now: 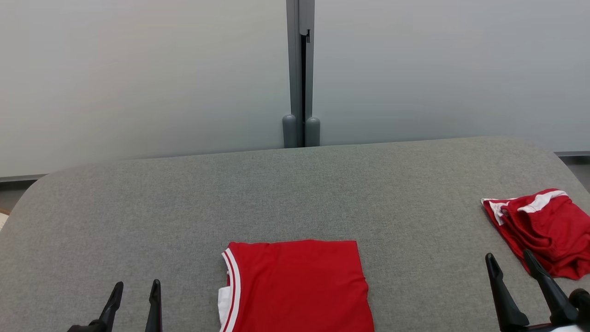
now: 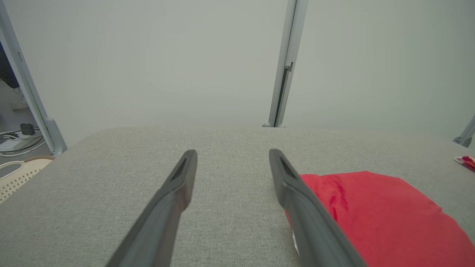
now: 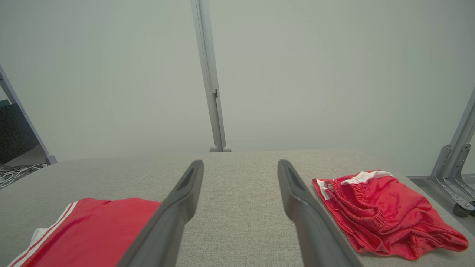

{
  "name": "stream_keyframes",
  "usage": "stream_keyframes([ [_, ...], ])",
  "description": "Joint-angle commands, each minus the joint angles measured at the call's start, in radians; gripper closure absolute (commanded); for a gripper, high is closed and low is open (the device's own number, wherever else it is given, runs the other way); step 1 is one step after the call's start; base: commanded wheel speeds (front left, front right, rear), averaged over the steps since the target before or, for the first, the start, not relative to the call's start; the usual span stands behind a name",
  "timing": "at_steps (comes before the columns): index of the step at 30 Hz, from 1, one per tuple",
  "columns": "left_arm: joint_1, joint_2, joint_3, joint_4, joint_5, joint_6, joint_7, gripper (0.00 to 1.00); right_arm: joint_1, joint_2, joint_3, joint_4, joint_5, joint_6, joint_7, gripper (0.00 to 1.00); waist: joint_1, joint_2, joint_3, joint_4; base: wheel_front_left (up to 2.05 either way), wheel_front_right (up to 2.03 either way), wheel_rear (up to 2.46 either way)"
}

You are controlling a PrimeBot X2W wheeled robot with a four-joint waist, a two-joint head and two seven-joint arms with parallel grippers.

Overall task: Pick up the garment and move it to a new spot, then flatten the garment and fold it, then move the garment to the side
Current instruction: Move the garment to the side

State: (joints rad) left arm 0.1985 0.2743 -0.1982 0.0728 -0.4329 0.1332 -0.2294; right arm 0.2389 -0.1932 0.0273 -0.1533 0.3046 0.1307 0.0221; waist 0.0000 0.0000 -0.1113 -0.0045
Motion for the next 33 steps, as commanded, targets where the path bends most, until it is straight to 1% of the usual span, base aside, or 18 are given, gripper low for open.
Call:
stream_keyframes([
  [1, 0.003, 0.005, -0.001, -0.002, -0.005, 0.003, -0.002, 0.00, 0.005, -0.005, -0.002, -0.004, 0.000, 0.000, 0.004, 0.00, 0.0000, 0.0000, 0.000, 0.000, 0.00, 0.00, 0.00],
  [9, -0.020, 0.003, -0.012, -0.001, 0.000, 0.002, -0.006, 0.00, 0.004, -0.006, 0.000, -0.001, 0.001, 0.000, 0.007, 0.00, 0.0000, 0.0000, 0.003, 0.010, 0.00, 0.00, 0.00],
  [13, -0.046, 0.005, -0.022, -0.003, 0.012, -0.004, -0.006, 0.00, 0.004, -0.005, 0.001, 0.010, -0.003, 0.000, 0.012, 0.00, 0.0000, 0.0000, 0.017, 0.035, 0.00, 0.00, 0.00],
  [17, -0.091, -0.006, -0.031, -0.014, 0.008, -0.017, -0.010, 0.00, -0.010, -0.007, 0.025, 0.048, 0.003, 0.000, 0.022, 0.00, 0.0000, 0.0000, 0.056, 0.087, 0.00, 0.00, 0.00],
  [22, -0.161, -0.021, -0.042, -0.017, 0.016, -0.037, -0.020, 0.00, -0.046, 0.008, 0.097, 0.142, 0.024, 0.000, 0.034, 0.00, 0.0000, 0.0000, 0.120, 0.171, 0.00, 0.00, 0.00],
  [27, -0.238, -0.043, -0.050, -0.006, 0.023, -0.063, -0.029, 0.00, -0.117, 0.024, 0.159, 0.276, 0.051, 0.000, 0.023, 0.00, 0.0000, 0.0000, 0.200, 0.251, 0.00, 0.00, 0.00],
  [32, -0.284, -0.067, -0.044, 0.015, 0.032, -0.084, -0.035, 0.00, -0.172, 0.038, 0.189, 0.426, 0.073, 0.000, 0.030, 0.00, 0.0000, 0.0000, 0.227, 0.297, 0.00, 0.00, 0.00],
  [33, -0.290, -0.072, -0.042, 0.019, 0.033, -0.088, -0.035, 0.00, -0.183, 0.040, 0.196, 0.444, 0.080, 0.000, 0.025, 0.04, 0.0000, 0.0000, 0.229, 0.301, 0.00, 0.00, 0.00],
])
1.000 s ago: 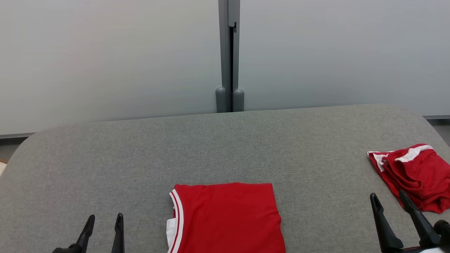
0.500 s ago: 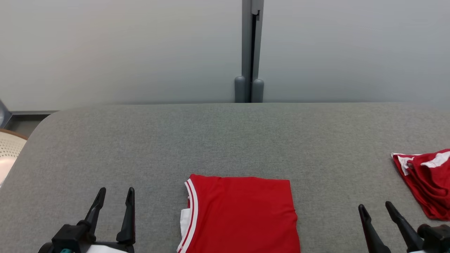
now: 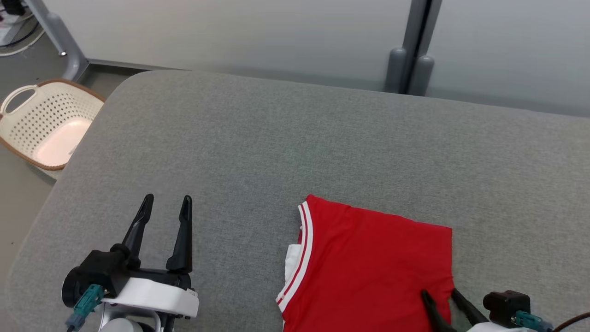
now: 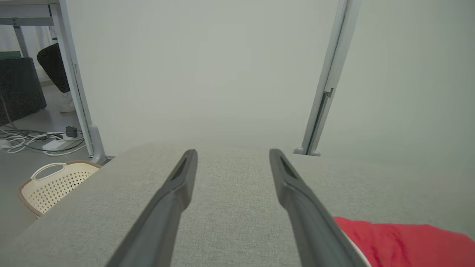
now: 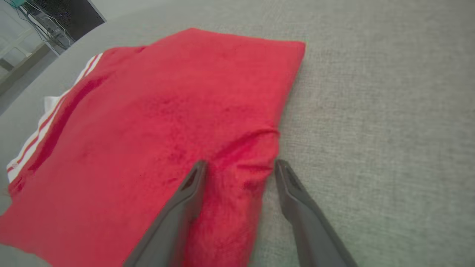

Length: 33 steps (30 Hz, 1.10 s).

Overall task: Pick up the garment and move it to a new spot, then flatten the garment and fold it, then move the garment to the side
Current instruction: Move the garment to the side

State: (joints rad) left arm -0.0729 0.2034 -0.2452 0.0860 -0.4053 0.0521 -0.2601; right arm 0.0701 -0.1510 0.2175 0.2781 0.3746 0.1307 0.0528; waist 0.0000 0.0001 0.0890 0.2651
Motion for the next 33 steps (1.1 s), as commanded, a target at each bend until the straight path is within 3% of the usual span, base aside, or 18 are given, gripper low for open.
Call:
stream_keyframes([
  [1, -0.022, -0.005, 0.008, 0.008, 0.009, -0.011, -0.005, 0.00, -0.020, 0.002, 0.009, 0.030, 0.017, 0.000, -0.007, 0.58, 0.0000, -0.0001, 0.028, 0.034, 0.00, 0.00, 0.00],
  [2, -0.025, -0.009, 0.012, 0.007, 0.012, -0.013, -0.005, 0.00, -0.023, 0.004, 0.014, 0.045, 0.022, 0.000, -0.010, 1.00, 0.0000, -0.0001, 0.027, 0.035, 0.00, 0.00, 0.00],
  [11, -0.026, -0.029, 0.049, 0.001, 0.039, -0.041, -0.004, 0.00, -0.054, -0.033, 0.022, 0.021, -0.008, -0.001, -0.044, 1.00, 0.0000, -0.0001, 0.035, -0.042, 0.00, 0.00, 0.00],
  [18, -0.031, -0.037, 0.060, 0.005, 0.066, -0.068, -0.003, 0.00, -0.079, -0.089, 0.034, 0.006, -0.012, -0.001, -0.046, 1.00, 0.0000, -0.0001, 0.044, -0.227, 0.00, 0.00, 0.00],
  [19, -0.031, -0.037, 0.060, 0.005, 0.066, -0.068, -0.003, 0.00, -0.079, -0.089, 0.034, 0.006, -0.012, -0.001, -0.046, 1.00, 0.0000, -0.0001, 0.044, -0.227, 0.00, 0.00, 0.00],
  [22, -0.046, -0.038, 0.049, -0.001, 0.075, -0.084, -0.003, 0.00, -0.109, -0.137, 0.047, 0.008, -0.005, -0.001, -0.047, 1.00, 0.0000, -0.0001, 0.059, -0.343, 0.00, 0.00, 0.00],
  [29, -0.082, -0.021, 0.041, -0.017, 0.083, -0.094, 0.003, 0.00, -0.220, -0.185, 0.070, 0.009, 0.008, -0.001, -0.070, 1.00, 0.0000, -0.0001, 0.108, -0.476, 0.00, 0.00, 0.00],
  [33, -0.123, -0.009, 0.036, -0.037, 0.082, -0.103, 0.017, 0.00, -0.346, -0.213, 0.070, 0.033, 0.015, -0.001, -0.095, 1.00, 0.0000, -0.0001, 0.168, -0.517, 0.00, 0.00, 0.00],
])
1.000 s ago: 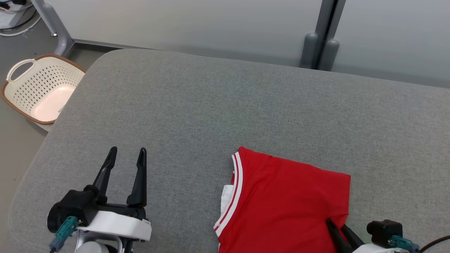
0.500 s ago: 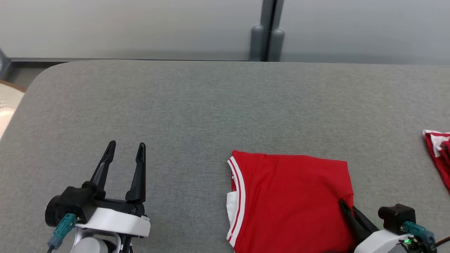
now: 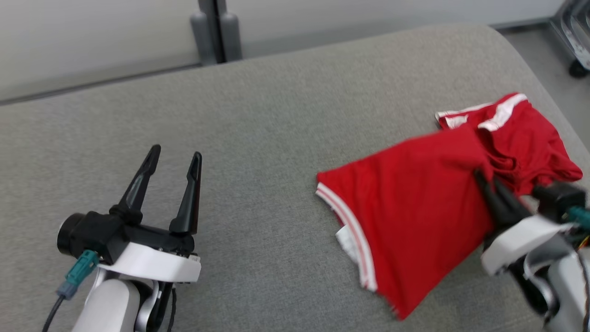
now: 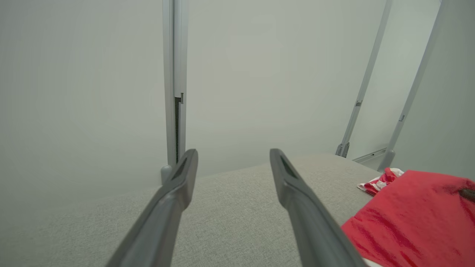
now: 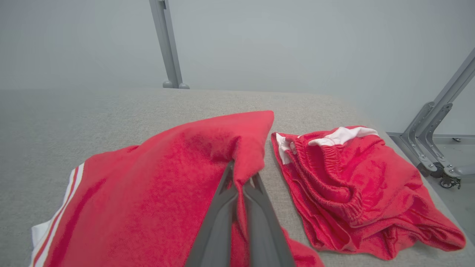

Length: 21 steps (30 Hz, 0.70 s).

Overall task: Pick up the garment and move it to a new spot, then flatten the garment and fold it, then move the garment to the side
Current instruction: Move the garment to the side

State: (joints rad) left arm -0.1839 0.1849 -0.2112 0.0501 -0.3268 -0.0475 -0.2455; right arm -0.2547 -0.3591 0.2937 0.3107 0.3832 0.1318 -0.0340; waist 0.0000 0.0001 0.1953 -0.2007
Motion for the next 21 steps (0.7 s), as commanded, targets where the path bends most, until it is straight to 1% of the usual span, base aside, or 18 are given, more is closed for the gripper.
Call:
stream_keyframes([
  [1, -0.024, 0.014, 0.002, -0.009, 0.008, -0.003, 0.004, 0.00, -0.056, -0.013, -0.014, 0.012, 0.015, -0.002, -0.012, 1.00, 0.0000, -0.0001, 0.081, -0.057, 0.00, 0.00, 0.00],
  [4, -0.069, 0.018, -0.003, -0.034, 0.010, -0.008, 0.017, 0.00, -0.162, -0.066, -0.052, 0.041, 0.019, -0.002, -0.034, 1.00, 0.0000, -0.0001, 0.147, -0.060, 0.00, 0.00, 0.00],
  [10, -0.186, 0.031, -0.045, -0.064, 0.033, -0.035, 0.035, 0.00, -0.275, -0.180, -0.222, 0.122, 0.027, -0.002, -0.051, 1.00, 0.0000, -0.0001, 0.287, -0.017, 0.00, 0.00, 0.00],
  [12, -0.219, 0.033, -0.056, -0.071, 0.039, -0.042, 0.035, 0.00, -0.284, -0.201, -0.273, 0.151, 0.030, -0.002, -0.057, 1.00, 0.0000, -0.0001, 0.322, -0.006, 0.00, 0.00, 0.00],
  [15, -0.257, 0.045, -0.065, -0.084, 0.044, -0.048, 0.034, 0.00, -0.293, -0.214, -0.311, 0.189, 0.036, -0.002, -0.060, 1.00, 0.0000, -0.0001, 0.368, 0.004, 0.00, 0.00, 0.00],
  [16, -0.266, 0.049, -0.067, -0.085, 0.046, -0.049, 0.033, 0.00, -0.299, -0.213, -0.322, 0.208, 0.034, -0.002, -0.062, 0.92, 0.0000, -0.0001, 0.378, 0.004, 0.00, 0.00, 0.00],
  [17, -0.273, 0.050, -0.069, -0.088, 0.047, -0.051, 0.034, 0.00, -0.306, -0.210, -0.337, 0.229, 0.032, -0.002, -0.061, 0.54, 0.0000, -0.0001, 0.388, 0.004, 0.00, 0.00, 0.00],
  [18, -0.283, 0.053, -0.069, -0.091, 0.048, -0.053, 0.034, 0.00, -0.316, -0.205, -0.357, 0.257, 0.023, -0.002, -0.062, 0.07, 0.0000, -0.0001, 0.398, 0.002, 0.00, 0.00, 0.00],
  [19, -0.289, 0.056, -0.069, -0.093, 0.047, -0.054, 0.033, 0.00, -0.325, -0.194, -0.378, 0.286, 0.014, -0.002, -0.065, 0.00, 0.0000, -0.0001, 0.403, 0.001, 0.00, 0.00, 0.00],
  [21, -0.296, 0.065, -0.074, -0.096, 0.055, -0.054, 0.029, 0.00, -0.339, -0.176, -0.423, 0.338, -0.008, -0.002, -0.084, 0.00, 0.0000, -0.0001, 0.409, 0.001, 0.00, 0.00, 0.00],
])
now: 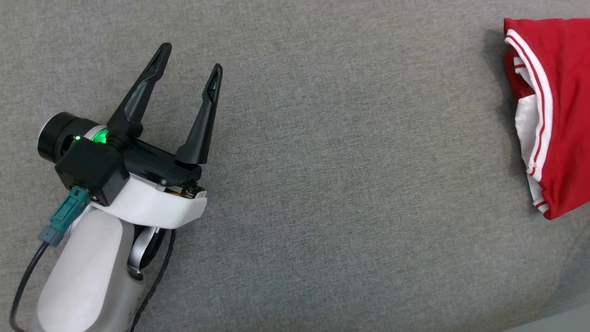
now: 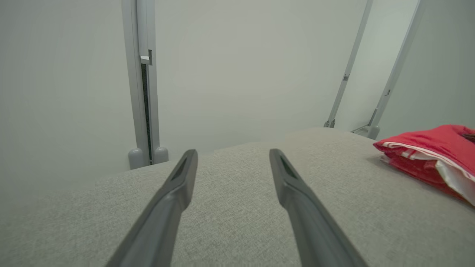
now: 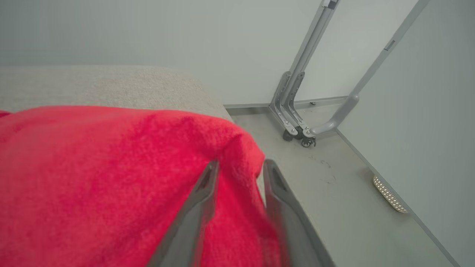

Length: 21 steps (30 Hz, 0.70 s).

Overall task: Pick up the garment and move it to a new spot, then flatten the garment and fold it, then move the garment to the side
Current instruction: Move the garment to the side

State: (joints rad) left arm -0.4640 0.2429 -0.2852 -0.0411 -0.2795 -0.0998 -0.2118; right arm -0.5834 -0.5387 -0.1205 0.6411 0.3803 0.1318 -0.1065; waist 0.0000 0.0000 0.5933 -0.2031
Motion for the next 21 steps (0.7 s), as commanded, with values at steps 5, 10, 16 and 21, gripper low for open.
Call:
stream_keyframes([
  [5, 0.003, 0.014, 0.001, 0.011, 0.001, 0.002, -0.013, 0.00, 0.003, 0.040, -0.057, 0.066, -0.045, -0.002, -0.097, 0.00, 0.0000, 0.0000, -0.017, 0.000, 0.00, 0.00, 0.00],
  [10, 0.059, 0.008, 0.007, 0.046, -0.015, 0.016, -0.024, 0.00, 0.077, 0.090, -0.074, 0.005, -0.066, -0.002, -0.147, 0.00, 0.0000, 0.0000, -0.110, -0.007, 0.00, 0.00, 0.00],
  [16, 0.153, -0.011, 0.019, 0.092, -0.042, 0.041, -0.037, 0.00, 0.233, 0.183, -0.034, -0.205, -0.094, -0.002, -0.158, 0.00, 0.0000, 0.0000, -0.246, -0.005, 0.00, 0.00, 0.00],
  [21, 0.231, -0.024, 0.023, 0.118, -0.053, 0.060, -0.044, 0.00, 0.364, 0.254, 0.029, -0.374, -0.117, -0.002, -0.145, 0.00, 0.0000, 0.0000, -0.338, 0.017, 0.00, 0.00, 0.00],
])
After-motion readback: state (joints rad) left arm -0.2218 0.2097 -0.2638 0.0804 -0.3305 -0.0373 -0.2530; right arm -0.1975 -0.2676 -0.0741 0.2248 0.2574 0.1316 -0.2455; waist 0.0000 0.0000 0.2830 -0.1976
